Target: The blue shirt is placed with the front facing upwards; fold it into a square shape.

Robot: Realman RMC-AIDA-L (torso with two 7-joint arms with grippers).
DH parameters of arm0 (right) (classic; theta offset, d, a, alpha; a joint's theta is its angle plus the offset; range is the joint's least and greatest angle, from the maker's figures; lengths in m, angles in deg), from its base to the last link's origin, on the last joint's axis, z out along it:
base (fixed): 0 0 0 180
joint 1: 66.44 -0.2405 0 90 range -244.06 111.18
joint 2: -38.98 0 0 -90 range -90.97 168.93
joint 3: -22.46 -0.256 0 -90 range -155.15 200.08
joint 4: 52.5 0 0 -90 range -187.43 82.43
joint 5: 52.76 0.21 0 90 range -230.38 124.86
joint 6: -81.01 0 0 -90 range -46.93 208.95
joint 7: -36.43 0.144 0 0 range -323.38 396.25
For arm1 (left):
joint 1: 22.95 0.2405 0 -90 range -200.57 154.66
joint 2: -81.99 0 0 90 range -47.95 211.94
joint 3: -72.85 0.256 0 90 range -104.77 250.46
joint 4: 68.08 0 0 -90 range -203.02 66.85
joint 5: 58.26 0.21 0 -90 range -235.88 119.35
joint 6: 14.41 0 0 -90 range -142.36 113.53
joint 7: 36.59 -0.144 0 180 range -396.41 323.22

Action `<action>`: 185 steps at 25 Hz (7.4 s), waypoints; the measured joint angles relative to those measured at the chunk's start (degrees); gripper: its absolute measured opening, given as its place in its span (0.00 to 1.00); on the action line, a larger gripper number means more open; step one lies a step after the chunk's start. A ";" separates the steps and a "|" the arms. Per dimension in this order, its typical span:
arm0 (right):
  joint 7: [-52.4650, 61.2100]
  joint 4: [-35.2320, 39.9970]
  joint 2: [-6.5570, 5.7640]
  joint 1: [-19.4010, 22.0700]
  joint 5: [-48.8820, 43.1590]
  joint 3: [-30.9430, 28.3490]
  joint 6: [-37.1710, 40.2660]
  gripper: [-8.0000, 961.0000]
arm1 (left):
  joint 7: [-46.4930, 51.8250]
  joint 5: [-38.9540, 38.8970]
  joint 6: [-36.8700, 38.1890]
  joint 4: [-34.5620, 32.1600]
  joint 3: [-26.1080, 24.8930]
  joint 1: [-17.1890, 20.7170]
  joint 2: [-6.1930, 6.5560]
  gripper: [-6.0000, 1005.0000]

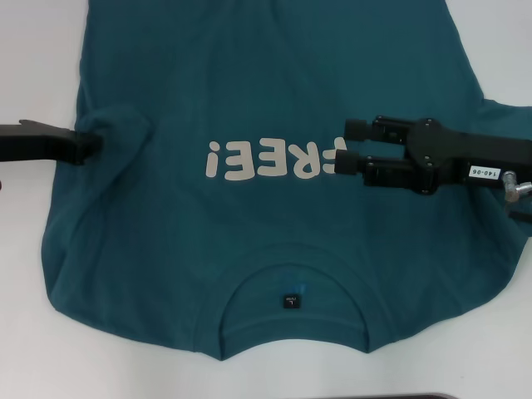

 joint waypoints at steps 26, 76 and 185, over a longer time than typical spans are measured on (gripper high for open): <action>0.00 -0.15 -0.01 -0.06 0.00 0.00 0.05 0.80 | 1.34 0.37 0.85 1.46 0.32 -0.26 -0.34 0.31; 0.00 -0.18 0.00 0.12 0.09 -0.09 0.05 0.80 | 2.15 4.03 2.92 4.33 0.67 0.00 -1.34 0.01; -0.48 -0.42 -0.10 -0.40 0.36 -0.18 0.63 0.80 | 1.49 -5.82 3.98 9.67 7.54 6.09 -1.56 0.64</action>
